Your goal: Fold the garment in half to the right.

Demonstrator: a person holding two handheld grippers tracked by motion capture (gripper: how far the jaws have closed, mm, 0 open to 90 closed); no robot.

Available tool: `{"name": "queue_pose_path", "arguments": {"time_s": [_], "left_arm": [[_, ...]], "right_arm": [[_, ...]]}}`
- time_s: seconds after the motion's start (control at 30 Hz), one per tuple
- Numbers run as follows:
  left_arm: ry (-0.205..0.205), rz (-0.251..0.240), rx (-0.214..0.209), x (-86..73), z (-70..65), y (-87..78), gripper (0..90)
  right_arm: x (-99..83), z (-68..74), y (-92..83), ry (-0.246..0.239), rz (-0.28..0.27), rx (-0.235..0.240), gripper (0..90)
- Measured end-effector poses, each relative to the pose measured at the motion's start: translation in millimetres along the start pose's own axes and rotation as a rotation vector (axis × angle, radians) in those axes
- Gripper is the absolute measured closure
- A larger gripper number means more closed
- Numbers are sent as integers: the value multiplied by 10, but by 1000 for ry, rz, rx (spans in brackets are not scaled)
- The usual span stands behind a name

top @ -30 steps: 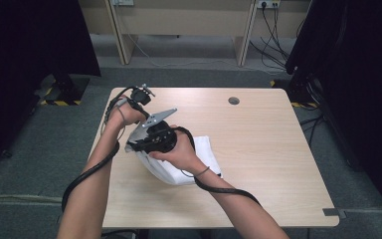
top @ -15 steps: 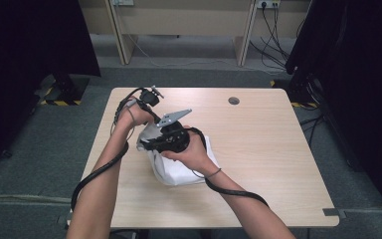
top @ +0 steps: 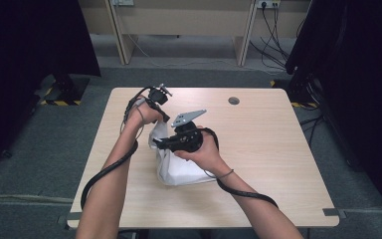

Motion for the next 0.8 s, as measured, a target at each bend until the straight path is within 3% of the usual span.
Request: {"name": "queue_pose_path", "arguments": {"time_s": [0.23,0.8], "left_arm": [[-11,-24,11,19,12,-3,845],[-21,-35,-7,46,-36,54,843]], "right_arm": [[-13,-7,-36,-1,-3,-4,849],[-118,-56,-99,10,-3,-16,848]]}}
Point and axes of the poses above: each handheld gripper's, and its own axes: y roughly forward along the jaws, x roughly out of its top, z roughly to its left, the point moved 7 cm from there along y, roughly forward along the jaws, and after that the axes turned 4 degrees about y, right-handed, at the moved point
